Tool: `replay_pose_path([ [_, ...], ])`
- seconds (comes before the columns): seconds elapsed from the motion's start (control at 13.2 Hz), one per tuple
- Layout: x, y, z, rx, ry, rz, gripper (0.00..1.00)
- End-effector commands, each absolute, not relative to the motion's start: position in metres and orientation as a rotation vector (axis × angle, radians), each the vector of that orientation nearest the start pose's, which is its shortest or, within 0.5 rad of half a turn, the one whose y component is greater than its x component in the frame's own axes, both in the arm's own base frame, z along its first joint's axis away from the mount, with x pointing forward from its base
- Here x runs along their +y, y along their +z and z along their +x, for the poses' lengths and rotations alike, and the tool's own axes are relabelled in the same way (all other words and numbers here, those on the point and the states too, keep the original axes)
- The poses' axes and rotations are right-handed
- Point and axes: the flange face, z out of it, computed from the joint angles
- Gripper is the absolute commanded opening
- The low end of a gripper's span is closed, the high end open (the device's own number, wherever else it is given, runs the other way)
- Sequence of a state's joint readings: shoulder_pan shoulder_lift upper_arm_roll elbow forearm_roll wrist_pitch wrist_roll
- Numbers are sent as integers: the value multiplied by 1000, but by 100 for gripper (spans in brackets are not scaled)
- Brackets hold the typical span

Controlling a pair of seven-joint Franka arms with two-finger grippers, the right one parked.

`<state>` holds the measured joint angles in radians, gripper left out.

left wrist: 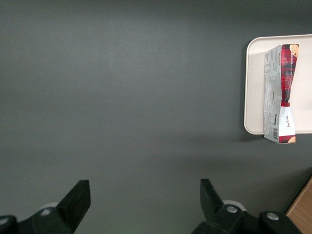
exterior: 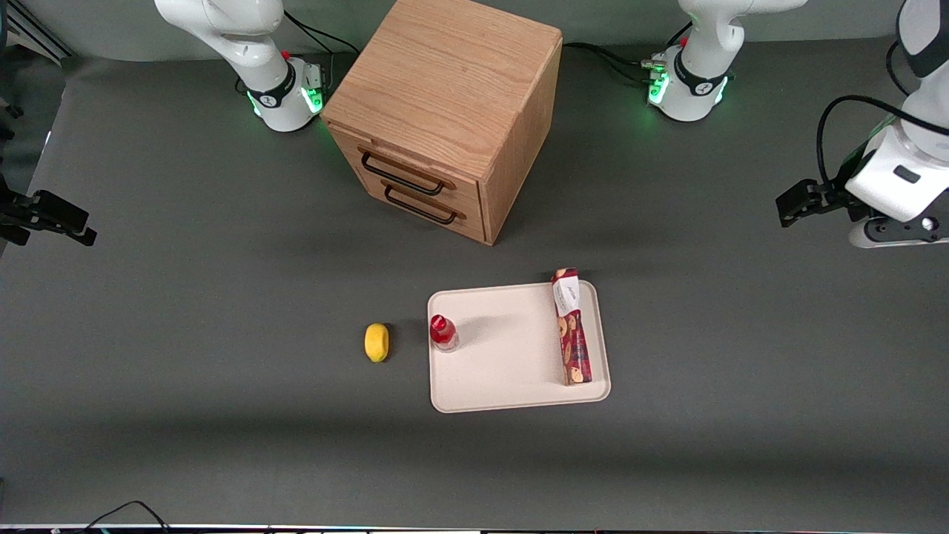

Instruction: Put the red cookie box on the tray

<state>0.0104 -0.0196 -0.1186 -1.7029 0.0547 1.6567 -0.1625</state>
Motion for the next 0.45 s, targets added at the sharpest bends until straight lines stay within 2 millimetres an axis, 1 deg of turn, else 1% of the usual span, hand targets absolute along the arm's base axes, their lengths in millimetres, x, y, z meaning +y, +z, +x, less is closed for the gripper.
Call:
replay_pose_path([
  [0.0,-53,575,530,-61,-18,-3095,100],
  [0.08,-55,574,531,-53,-16,-3093,100],
  [0.23,-61,581,536,-40,-30,-3096,100],
  [0.38,-62,583,538,-35,-28,-3095,100],
])
